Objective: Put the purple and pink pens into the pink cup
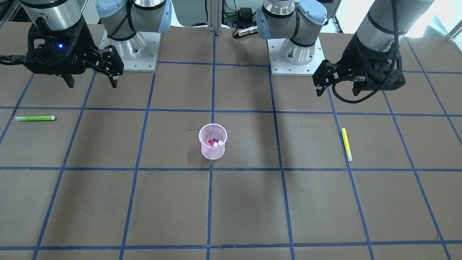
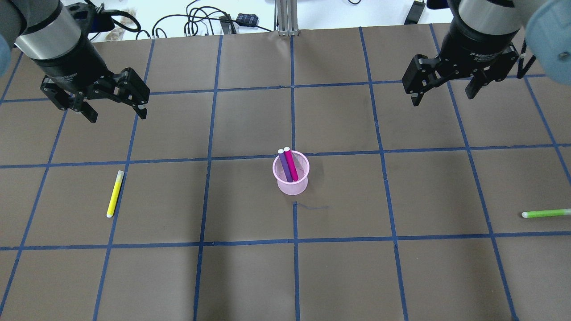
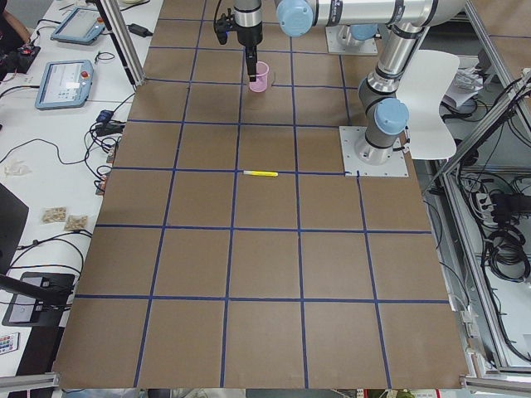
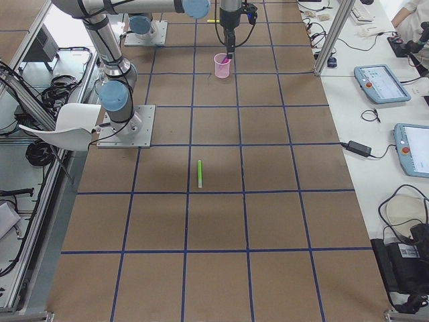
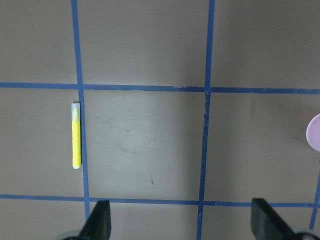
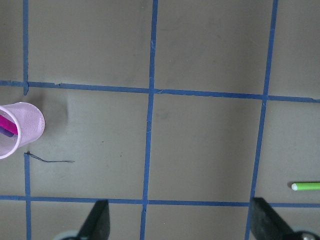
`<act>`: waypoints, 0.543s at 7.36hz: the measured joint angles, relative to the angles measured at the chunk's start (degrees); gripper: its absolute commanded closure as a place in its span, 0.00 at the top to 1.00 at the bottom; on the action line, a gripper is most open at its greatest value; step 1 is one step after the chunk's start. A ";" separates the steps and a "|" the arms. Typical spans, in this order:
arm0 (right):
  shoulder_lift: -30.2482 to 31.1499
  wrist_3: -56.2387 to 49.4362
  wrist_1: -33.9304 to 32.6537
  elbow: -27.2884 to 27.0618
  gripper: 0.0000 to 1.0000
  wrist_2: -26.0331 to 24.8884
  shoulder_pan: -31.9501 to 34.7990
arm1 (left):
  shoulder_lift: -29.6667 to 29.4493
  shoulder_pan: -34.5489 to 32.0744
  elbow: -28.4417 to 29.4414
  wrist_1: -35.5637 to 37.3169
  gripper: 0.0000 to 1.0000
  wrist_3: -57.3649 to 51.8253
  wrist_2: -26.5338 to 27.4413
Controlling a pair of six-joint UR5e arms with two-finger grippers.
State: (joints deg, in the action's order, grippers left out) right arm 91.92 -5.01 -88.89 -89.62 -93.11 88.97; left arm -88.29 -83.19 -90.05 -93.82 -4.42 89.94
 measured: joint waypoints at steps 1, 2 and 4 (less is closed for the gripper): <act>0.04 0.03 -0.06 0.00 1.00 0.12 0.04 | 0.86 -0.28 -0.46 -0.13 1.00 0.19 -1.07; 0.06 0.04 -0.10 -0.01 1.00 0.37 0.08 | 1.05 -0.68 -1.34 0.04 1.00 0.35 -1.49; 0.09 -0.38 -0.49 -0.32 1.00 0.64 0.13 | 0.92 -1.11 -2.90 0.48 1.00 0.49 -1.43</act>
State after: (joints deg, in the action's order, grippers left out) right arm 92.02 -5.39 -89.38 -89.94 -92.48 89.10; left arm -87.37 -84.30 -92.95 -93.34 -3.93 88.51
